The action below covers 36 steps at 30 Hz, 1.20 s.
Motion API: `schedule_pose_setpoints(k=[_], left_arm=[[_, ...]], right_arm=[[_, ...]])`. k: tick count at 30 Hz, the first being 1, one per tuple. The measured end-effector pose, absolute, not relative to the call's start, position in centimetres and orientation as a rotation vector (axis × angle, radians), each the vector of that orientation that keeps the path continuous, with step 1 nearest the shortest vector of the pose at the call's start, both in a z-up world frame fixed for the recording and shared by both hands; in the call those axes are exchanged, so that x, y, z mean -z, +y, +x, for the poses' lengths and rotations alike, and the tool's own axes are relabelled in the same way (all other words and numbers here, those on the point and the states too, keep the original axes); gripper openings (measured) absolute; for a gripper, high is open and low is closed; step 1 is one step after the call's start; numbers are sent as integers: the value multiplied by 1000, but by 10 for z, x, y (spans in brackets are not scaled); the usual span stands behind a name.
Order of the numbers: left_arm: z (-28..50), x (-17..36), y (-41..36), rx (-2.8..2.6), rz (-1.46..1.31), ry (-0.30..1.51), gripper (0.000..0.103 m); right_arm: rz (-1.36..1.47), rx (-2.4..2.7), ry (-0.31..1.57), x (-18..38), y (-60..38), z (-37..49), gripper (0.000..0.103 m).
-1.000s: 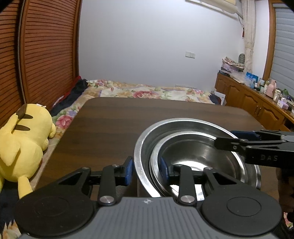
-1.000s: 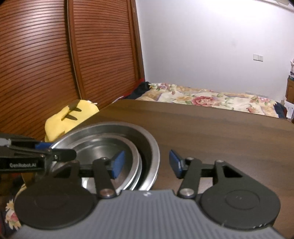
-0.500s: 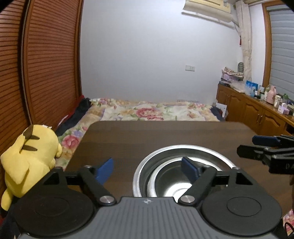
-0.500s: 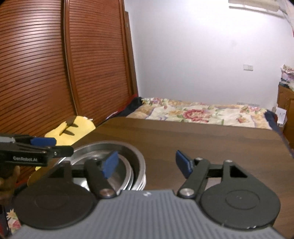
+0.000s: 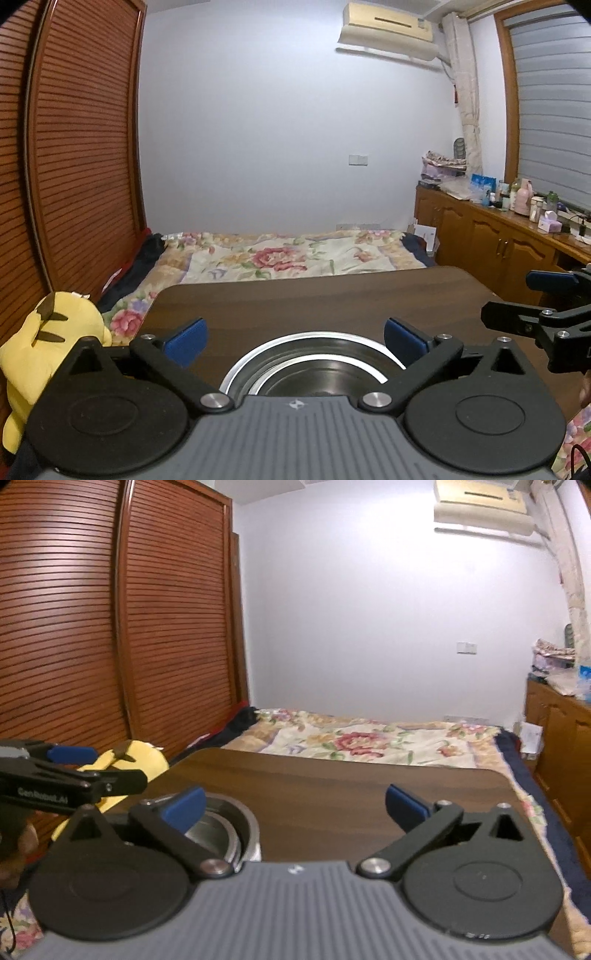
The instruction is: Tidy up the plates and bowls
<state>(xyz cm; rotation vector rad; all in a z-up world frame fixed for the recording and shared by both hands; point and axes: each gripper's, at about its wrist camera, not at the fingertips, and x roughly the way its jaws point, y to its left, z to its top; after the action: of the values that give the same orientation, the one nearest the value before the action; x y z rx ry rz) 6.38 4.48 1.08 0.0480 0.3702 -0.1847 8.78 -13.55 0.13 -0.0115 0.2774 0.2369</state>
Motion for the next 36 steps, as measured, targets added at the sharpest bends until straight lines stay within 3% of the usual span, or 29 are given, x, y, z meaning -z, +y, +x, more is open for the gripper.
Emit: schedule_pose_setpoints(k=[20,36], left_arm=[[45,-27,19,154,96,341,103],[23,-1,16,104,96,385,103]], right_arm=[[15,-105,252,-4,-153,64,103],[44,-50,284,14,-163,55,103]])
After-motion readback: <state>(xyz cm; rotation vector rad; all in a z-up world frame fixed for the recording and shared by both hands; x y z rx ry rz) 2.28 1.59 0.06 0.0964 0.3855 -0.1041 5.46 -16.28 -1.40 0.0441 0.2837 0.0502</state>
